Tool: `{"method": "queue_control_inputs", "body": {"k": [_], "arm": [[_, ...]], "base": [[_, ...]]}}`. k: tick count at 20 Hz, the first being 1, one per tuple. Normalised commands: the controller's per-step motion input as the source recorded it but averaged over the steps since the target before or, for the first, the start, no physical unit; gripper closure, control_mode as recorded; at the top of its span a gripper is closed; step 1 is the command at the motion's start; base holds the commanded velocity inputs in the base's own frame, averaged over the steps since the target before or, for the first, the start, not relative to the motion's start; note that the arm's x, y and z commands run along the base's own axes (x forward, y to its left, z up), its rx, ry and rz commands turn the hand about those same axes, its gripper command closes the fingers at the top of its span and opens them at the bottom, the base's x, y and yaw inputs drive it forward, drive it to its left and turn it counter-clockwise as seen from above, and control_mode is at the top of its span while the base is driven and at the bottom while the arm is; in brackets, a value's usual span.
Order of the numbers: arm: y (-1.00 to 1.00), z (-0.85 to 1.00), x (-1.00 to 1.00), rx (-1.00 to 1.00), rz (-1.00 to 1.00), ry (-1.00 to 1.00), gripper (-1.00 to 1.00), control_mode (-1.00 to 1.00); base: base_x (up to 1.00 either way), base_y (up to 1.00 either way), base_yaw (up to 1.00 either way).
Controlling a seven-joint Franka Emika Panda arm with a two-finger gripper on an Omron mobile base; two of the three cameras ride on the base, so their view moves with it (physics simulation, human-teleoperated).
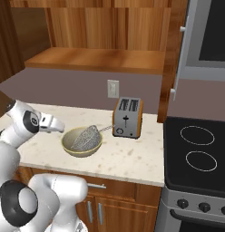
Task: Open the cabinet and setup a tea strainer by placing it in the bowl upright.
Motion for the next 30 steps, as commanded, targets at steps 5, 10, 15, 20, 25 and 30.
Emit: {"method": "queue_control_inputs", "body": {"k": [5, 10, 15, 20, 25, 30], "arm": [[-0.52, 0.32, -0.43, 0.12, 0.00, -0.10, -1.00, -1.00], [-0.83, 0.22, -0.02, 0.09, -0.06, 0.00, -1.00, -1.00], [-0.64, 0.46, -0.19, 0.17, -0.03, -0.04, -1.00, -1.00], [-0.47, 0.52, -0.14, 0.18, -0.02, -0.10, -1.00, -1.00], [-0.40, 0.06, 0.05, 0.22, -0.08, 0.08, -1.00, -1.00], [-0.54, 0.00, 0.08, 0.23, -0.11, 0.12, -1.00, -1.00]], "base": [[0.00, 0.00, 0.00], [0.00, 0.00, 0.00], [0.00, 0.00, 0.00], [0.00, 0.00, 0.00], [0.00, 0.00, 0.00], [0.00, 0.00, 0.00]]}}
